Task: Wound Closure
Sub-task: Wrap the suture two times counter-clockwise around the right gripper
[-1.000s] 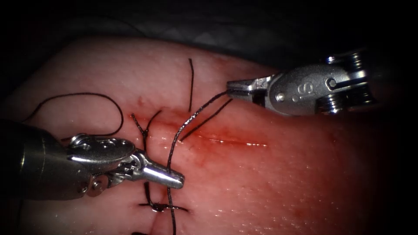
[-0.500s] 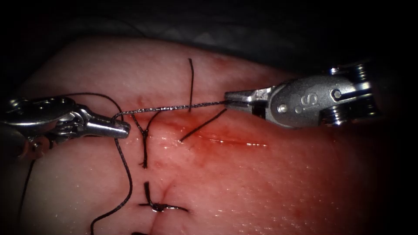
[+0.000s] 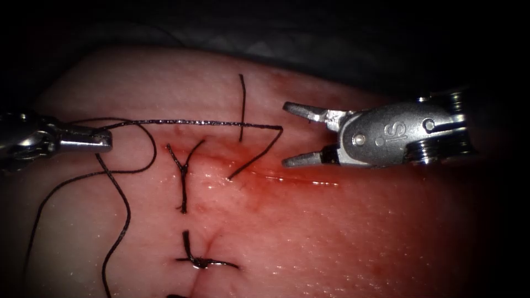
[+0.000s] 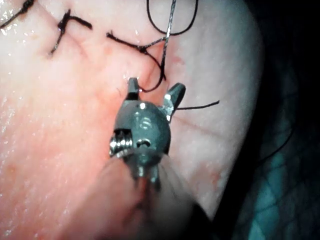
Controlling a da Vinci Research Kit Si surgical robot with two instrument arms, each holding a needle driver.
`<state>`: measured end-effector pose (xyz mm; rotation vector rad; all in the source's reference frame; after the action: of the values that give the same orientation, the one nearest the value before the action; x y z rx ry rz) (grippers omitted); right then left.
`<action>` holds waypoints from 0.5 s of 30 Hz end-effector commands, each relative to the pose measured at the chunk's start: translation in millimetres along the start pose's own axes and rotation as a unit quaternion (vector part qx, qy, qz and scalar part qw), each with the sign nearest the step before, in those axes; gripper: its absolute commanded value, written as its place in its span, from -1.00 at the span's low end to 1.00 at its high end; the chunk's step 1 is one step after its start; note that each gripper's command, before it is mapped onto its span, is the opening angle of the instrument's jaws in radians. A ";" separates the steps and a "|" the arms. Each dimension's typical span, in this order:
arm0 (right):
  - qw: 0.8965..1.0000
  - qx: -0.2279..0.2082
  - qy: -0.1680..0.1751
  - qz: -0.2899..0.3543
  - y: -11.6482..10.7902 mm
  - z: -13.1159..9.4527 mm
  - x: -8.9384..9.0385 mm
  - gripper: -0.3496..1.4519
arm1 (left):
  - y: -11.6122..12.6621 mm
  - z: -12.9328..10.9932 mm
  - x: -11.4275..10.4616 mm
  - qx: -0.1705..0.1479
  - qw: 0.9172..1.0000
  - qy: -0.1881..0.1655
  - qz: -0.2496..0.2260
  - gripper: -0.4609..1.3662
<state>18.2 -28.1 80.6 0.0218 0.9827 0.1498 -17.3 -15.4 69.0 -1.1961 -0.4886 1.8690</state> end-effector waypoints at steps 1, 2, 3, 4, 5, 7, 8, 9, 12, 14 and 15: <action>1.000 0.001 0.004 0.007 0.0 -0.1 -0.2 0.54 | 0.1 -0.1 -0.1 0.000 1.000 0.000 0.004 -0.88; 1.000 -0.003 0.011 0.012 0.2 -0.3 -0.5 0.53 | 0.4 -0.1 -0.1 0.002 1.000 0.000 0.010 -0.88; 1.000 -0.007 0.019 0.015 0.7 -0.6 -0.9 0.52 | 0.7 -0.2 -0.1 0.004 1.000 -0.001 0.017 -0.88; 1.000 -0.007 0.021 0.015 0.9 -0.7 -1.1 0.52 | 0.9 -0.3 -0.1 0.004 1.000 -0.001 0.020 -0.88; 1.000 -0.007 0.021 0.015 1.1 -0.7 -1.2 0.50 | 1.0 -0.4 0.0 0.005 1.000 -0.001 0.022 -0.88; 1.000 -0.014 0.023 0.016 1.8 -0.6 -1.6 0.39 | 1.2 -0.6 0.0 0.006 1.000 -0.001 0.029 -0.88; 1.000 -0.014 0.023 0.016 2.0 -0.5 -1.7 0.17 | 1.3 -0.7 0.1 0.007 0.999 -0.003 0.035 -0.88; 1.000 -0.014 0.023 0.016 2.3 -0.4 -1.8 -0.26 | 1.3 -0.7 0.1 0.012 0.999 -0.002 0.039 -0.88; 0.999 -0.011 0.025 0.016 3.3 0.4 -1.9 -1.00 | 1.7 -0.7 0.3 0.028 0.998 -0.007 0.061 -0.88; 0.999 -0.010 0.026 0.017 4.1 1.2 -1.9 -1.00 | 2.1 -0.5 0.7 0.028 0.997 -0.008 0.068 -0.88; 0.999 -0.009 0.027 0.020 4.4 1.4 -2.0 -1.00 | 2.3 -0.5 0.9 0.027 0.997 -0.008 0.070 -0.88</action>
<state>18.1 -23.5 83.7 0.0193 1.0350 0.1934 -18.2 -16.0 66.4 -1.2094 -0.3641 2.0018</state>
